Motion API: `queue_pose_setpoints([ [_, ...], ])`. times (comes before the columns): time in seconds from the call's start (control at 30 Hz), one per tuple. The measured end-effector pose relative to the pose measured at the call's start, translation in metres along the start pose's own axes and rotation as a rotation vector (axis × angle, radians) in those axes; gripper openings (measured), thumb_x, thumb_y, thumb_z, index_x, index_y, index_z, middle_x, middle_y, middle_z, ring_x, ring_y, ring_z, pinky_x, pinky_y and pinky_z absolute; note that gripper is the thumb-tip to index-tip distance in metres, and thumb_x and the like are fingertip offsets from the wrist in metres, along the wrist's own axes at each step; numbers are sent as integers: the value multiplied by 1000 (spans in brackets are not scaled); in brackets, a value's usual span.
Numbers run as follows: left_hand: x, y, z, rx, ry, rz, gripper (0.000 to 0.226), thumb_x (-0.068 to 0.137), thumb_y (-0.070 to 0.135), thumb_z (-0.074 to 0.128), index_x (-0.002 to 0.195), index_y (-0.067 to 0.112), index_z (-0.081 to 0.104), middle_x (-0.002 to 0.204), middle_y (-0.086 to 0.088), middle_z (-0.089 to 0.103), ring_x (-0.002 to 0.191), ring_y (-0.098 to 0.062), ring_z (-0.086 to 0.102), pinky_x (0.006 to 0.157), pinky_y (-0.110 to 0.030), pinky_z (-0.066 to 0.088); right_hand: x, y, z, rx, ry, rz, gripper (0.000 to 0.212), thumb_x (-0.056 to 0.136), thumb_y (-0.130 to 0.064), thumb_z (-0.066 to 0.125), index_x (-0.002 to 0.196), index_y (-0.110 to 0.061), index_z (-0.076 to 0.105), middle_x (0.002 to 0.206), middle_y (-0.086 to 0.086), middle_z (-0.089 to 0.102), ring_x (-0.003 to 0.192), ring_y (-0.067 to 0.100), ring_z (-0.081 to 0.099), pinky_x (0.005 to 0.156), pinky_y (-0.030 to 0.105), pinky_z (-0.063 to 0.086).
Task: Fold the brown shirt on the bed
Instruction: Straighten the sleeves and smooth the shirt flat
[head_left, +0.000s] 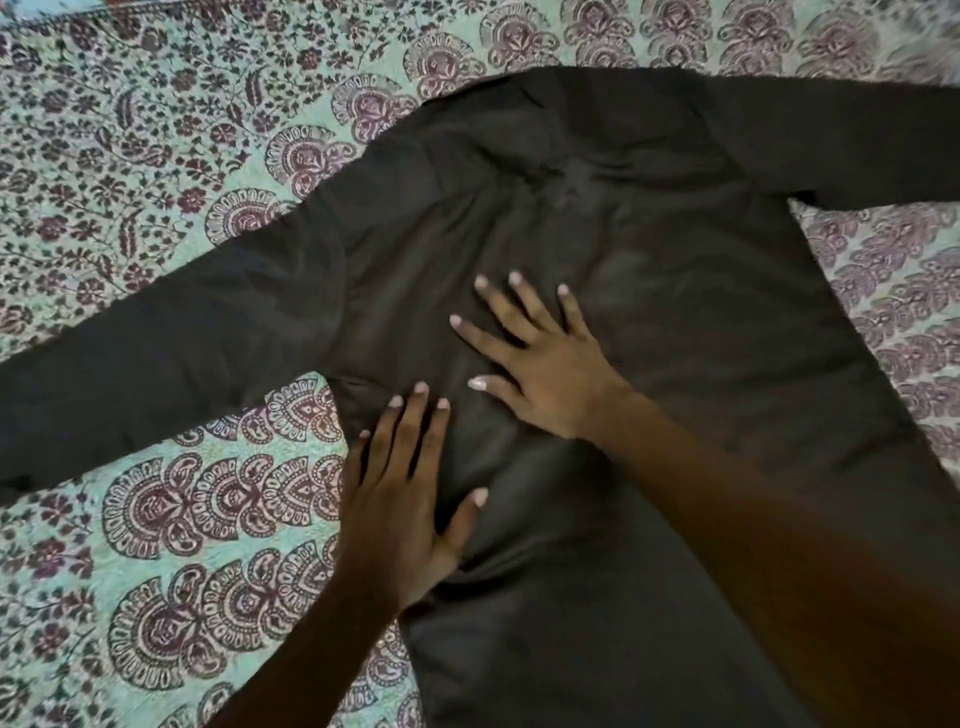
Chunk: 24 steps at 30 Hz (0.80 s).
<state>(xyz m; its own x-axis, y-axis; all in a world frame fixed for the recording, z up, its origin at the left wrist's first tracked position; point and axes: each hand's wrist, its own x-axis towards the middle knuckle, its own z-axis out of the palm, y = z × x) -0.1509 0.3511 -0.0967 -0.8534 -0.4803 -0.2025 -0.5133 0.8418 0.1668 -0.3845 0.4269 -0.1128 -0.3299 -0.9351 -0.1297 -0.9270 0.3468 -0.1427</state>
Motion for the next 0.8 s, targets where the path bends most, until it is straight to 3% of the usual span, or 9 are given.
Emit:
queue_pose_setpoints([
  [0.07,0,1,6,47,-5,-16,90,92,72,39,164,22,15,173,-1,7,159,-23,11,124,-52,21,-37,1,11,-27,42,78,66,97,-72,25,158,-50,14,172,-5,1,159,22,2,122,62,13],
  [0.17,-16,2,13,72,-17,-11,95,92,75,37,165,22,9,173,-2,1,160,-24,4,126,-52,16,-81,28,15,22,121,506,69,93,-78,27,157,-55,11,172,-5,1,159,24,3,123,61,9],
  [0.27,-41,13,14,75,-33,18,98,92,78,36,165,19,7,173,-4,-1,160,-24,1,126,-53,16,-106,31,13,149,187,893,77,92,-81,26,159,-47,11,172,8,-2,157,39,-3,121,68,6],
  [0.33,-48,27,13,74,-7,33,93,95,74,35,165,19,8,173,-2,0,160,-22,2,126,-51,16,-113,3,9,136,217,821,78,95,-74,31,162,-37,13,171,13,-3,156,42,-4,121,66,3],
  [0.4,-44,43,13,43,29,22,85,99,67,32,165,20,8,173,-2,1,160,-22,3,127,-50,16,-121,-33,10,114,175,520,72,100,-57,37,163,-29,16,171,11,-2,158,35,-3,123,61,4],
  [0.5,-34,57,21,17,0,23,82,100,65,29,164,18,9,173,-4,2,160,-23,4,125,-52,18,-158,-60,26,110,73,339,65,102,-52,36,162,-34,17,172,3,-1,159,24,0,123,60,13],
  [0.63,-63,65,33,48,-30,48,89,97,70,30,165,18,5,173,-5,-1,160,-26,2,127,-54,12,-237,-29,31,91,86,662,69,95,-75,29,157,-53,10,172,-6,1,159,22,2,123,60,10],
  [0.73,-111,73,39,46,-41,130,91,96,72,31,165,19,5,173,-1,-4,160,-25,-1,127,-53,10,-284,-12,28,202,101,960,71,94,-79,22,157,-53,2,172,-4,-4,158,25,-4,122,65,7],
  [0.8,-148,80,47,20,-60,185,91,95,72,34,165,20,6,173,2,-4,160,-25,-2,127,-54,11,-295,-16,26,239,81,1023,74,94,-80,19,158,-50,0,172,2,-9,157,32,-10,121,68,6],
])
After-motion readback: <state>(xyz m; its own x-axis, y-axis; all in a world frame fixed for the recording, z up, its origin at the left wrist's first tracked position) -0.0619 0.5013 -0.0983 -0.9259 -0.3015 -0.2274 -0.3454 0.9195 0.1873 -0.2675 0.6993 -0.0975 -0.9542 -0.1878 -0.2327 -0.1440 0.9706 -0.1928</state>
